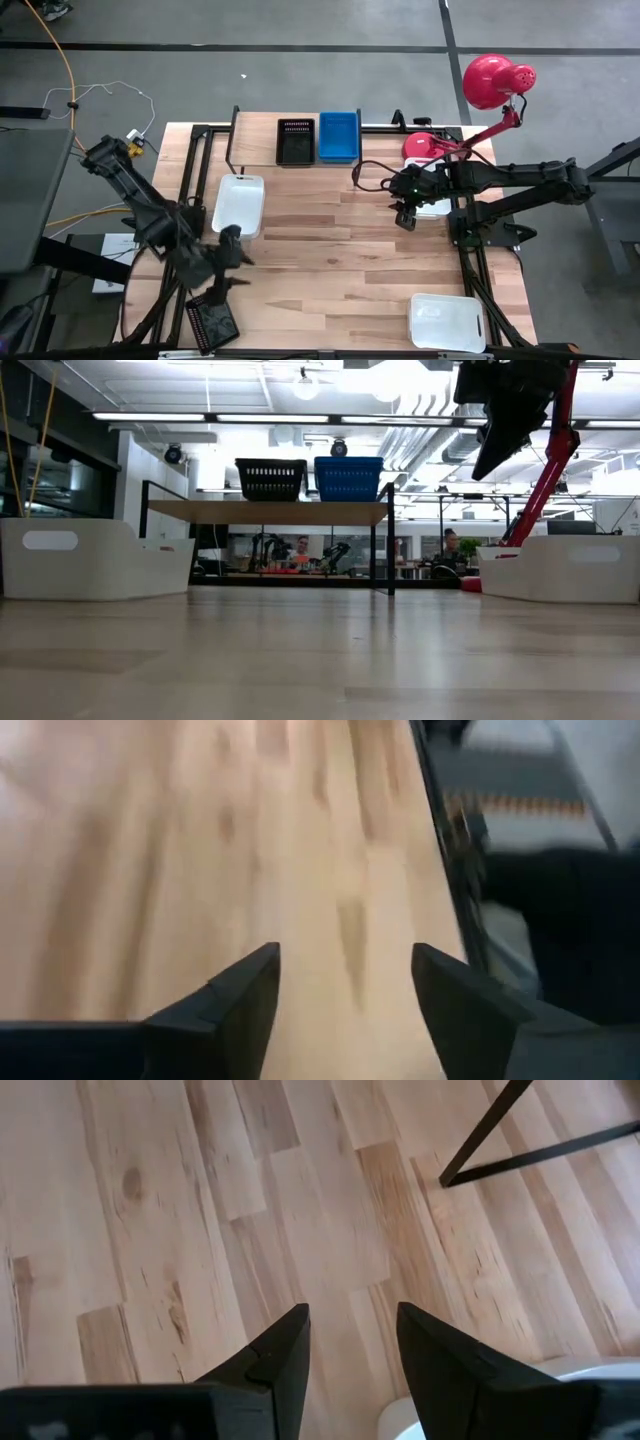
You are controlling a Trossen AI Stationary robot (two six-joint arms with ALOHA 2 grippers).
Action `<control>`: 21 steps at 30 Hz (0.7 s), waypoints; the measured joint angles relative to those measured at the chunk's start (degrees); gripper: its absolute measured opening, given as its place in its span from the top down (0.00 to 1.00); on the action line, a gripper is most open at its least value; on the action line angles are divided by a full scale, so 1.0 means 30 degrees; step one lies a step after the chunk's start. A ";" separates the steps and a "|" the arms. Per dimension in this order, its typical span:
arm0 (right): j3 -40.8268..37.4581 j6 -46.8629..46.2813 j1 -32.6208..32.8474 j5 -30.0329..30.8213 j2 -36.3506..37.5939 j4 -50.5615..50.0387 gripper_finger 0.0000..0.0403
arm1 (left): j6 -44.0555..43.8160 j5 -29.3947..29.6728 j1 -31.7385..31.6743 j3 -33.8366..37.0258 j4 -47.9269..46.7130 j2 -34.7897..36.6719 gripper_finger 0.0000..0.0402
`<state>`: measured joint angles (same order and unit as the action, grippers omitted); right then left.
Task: Stack baskets on shelf by color
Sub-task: Stack the black bin on the black bin on the shelf
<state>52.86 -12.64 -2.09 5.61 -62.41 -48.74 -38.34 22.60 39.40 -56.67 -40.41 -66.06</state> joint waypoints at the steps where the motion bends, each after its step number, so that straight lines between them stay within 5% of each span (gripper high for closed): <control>1: 0.0000 0.0060 0.0000 0.0000 0.0000 0.0029 0.65 | -0.1046 -0.0683 0.0251 -0.0649 -0.1125 -0.0534 0.45; 6: 0.0000 0.0537 0.0000 0.0087 0.0000 0.0063 0.65 | -0.6279 -0.2518 0.2309 -0.1645 -0.4045 -0.2728 0.44; 14: 0.0000 0.0969 0.0000 0.0088 0.0000 0.0136 0.65 | -1.5176 -0.1833 0.6379 -0.1645 -0.7441 -0.5610 0.44; 21: 0.0000 0.1334 0.0000 0.0094 0.0000 0.0509 0.65 | -1.8266 -0.1461 0.7817 -0.1639 -0.8128 -0.6447 0.44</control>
<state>52.86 -8.64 -2.09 5.89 -62.41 -47.22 -93.14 18.21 62.85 -61.59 -64.79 -85.40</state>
